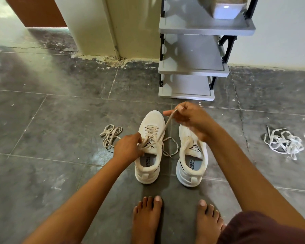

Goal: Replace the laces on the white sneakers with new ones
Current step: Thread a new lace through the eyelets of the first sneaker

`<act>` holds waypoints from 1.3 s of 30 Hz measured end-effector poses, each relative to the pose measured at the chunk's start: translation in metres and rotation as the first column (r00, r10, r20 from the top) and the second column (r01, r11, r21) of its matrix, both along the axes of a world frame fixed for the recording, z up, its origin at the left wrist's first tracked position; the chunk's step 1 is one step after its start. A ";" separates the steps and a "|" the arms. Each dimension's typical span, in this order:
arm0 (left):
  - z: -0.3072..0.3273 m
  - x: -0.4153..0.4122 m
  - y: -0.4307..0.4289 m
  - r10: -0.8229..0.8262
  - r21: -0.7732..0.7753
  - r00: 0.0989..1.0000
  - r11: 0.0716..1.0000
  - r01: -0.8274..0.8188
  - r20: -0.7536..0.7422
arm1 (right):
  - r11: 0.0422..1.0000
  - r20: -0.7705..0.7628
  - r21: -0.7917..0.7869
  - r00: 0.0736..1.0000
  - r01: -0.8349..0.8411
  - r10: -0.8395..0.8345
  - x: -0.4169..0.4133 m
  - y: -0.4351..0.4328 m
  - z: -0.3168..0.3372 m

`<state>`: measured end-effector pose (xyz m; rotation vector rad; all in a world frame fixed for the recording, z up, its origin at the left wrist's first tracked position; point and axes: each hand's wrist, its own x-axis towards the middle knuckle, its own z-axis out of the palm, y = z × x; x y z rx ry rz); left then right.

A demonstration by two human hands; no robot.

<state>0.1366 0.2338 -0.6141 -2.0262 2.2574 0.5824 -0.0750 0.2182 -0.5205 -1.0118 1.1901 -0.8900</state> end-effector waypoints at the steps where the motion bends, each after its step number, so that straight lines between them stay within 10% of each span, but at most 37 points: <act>1: -0.001 0.002 -0.001 0.004 0.026 1.000 1.000 -0.004 -0.013 | 0.997 0.091 0.069 0.995 0.023 -0.030 0.008 0.002 -0.011; 4: -0.002 0.009 -0.003 0.047 0.091 0.999 0.995 -0.046 -0.016 | 0.981 -0.141 0.180 0.989 0.070 -0.045 0.030 0.010 -0.048; 8: -0.007 0.007 0.001 0.074 0.108 0.997 0.992 -0.071 -0.027 | 0.979 -0.713 0.050 0.679 -0.196 0.173 0.030 0.016 -0.087; 13: -0.011 0.000 0.005 0.026 -0.017 1.000 1.000 -0.026 0.016 | 0.920 -0.837 -0.040 0.516 -0.390 0.183 0.030 0.019 -0.096; 16: -0.015 -0.002 0.008 0.027 -0.056 0.996 0.998 -0.022 0.089 | 0.967 -0.726 -0.107 0.683 -0.229 0.082 0.027 0.011 -0.082; 19: -0.018 -0.004 0.010 0.029 -0.084 0.994 0.996 -0.020 0.107 | 0.991 -0.033 -0.029 0.991 0.130 -0.131 0.015 0.001 -0.047; 21: -0.019 -0.006 0.012 0.005 -0.088 0.996 0.996 0.003 0.094 | 0.975 0.297 -0.008 0.932 0.221 -0.209 0.010 -0.004 -0.031; 23: -0.023 -0.008 0.015 0.000 -0.105 1.000 0.994 0.000 -0.008 | 0.962 0.318 0.011 0.912 0.271 -0.261 0.017 -0.003 -0.029; 31: -0.026 0.000 0.013 0.226 -0.020 0.924 0.970 -0.244 -0.309 | 0.995 -0.464 -0.009 0.881 0.100 -0.093 0.020 0.007 -0.079; 39: -0.031 0.002 0.013 0.218 -0.013 0.913 0.971 -0.237 -0.344 | 0.882 -0.918 0.004 0.348 -0.471 0.190 0.029 0.010 -0.080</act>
